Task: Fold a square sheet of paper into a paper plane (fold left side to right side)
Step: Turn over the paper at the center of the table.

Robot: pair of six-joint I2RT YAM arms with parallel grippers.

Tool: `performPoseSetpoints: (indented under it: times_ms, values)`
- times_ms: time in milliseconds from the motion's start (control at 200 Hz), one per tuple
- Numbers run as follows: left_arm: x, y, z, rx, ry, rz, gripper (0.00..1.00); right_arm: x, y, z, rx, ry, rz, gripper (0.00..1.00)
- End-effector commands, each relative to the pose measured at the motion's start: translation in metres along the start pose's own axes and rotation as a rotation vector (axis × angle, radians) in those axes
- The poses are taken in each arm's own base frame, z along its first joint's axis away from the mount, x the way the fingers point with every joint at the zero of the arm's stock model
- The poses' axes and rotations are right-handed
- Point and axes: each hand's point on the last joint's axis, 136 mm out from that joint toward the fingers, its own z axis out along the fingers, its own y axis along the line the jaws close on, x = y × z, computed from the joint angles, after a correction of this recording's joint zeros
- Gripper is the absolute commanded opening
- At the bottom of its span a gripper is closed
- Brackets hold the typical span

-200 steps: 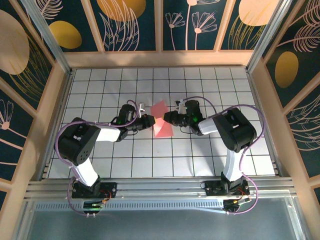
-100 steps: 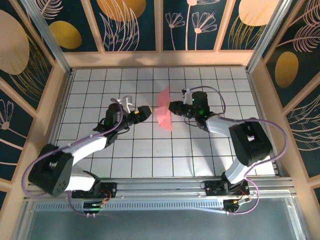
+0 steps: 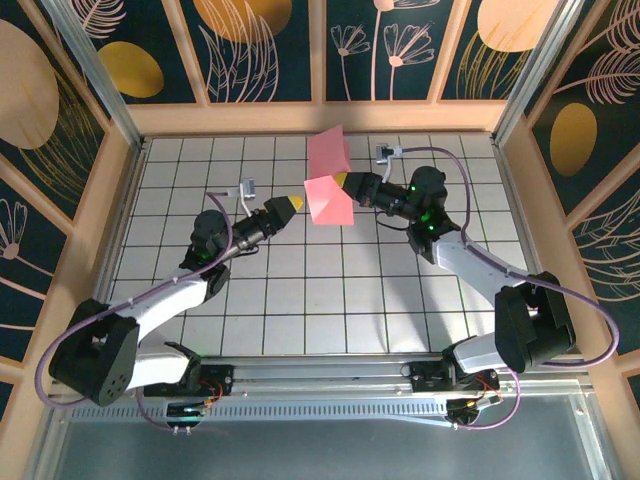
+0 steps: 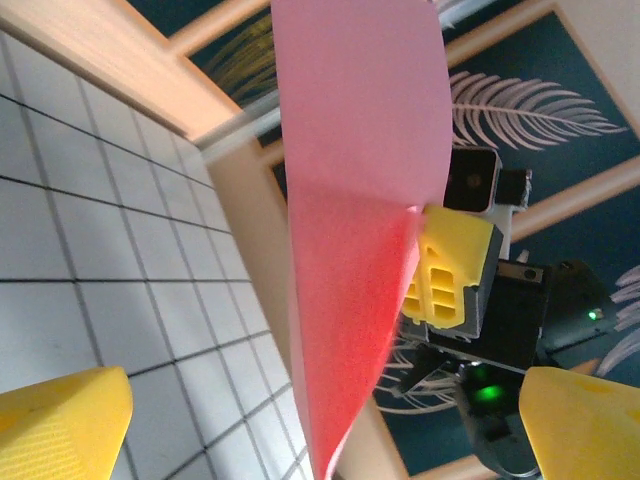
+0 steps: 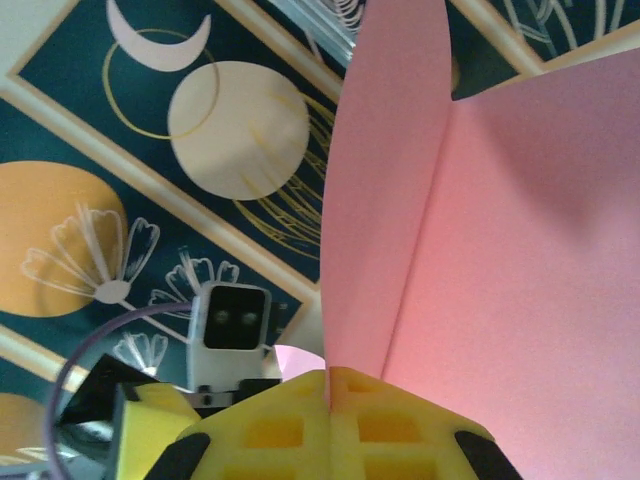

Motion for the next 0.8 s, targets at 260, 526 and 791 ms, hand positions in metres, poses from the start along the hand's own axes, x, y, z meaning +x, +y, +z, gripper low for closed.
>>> performPoseSetpoints:
  times_ms: [260,526,791]
  values:
    - [0.005,-0.064,0.018,0.263,0.062,0.045,0.85,-0.001,0.043,0.013,-0.144,0.014,0.027,0.00]
    - [0.000,-0.058,0.019,0.221,0.031,0.050,0.51,0.008,0.036,0.009,-0.133,0.025,0.064,0.03]
    - [0.002,-0.046,0.021,0.159,0.035,0.054,0.17,0.011,0.032,0.007,-0.112,0.033,0.066,0.18]
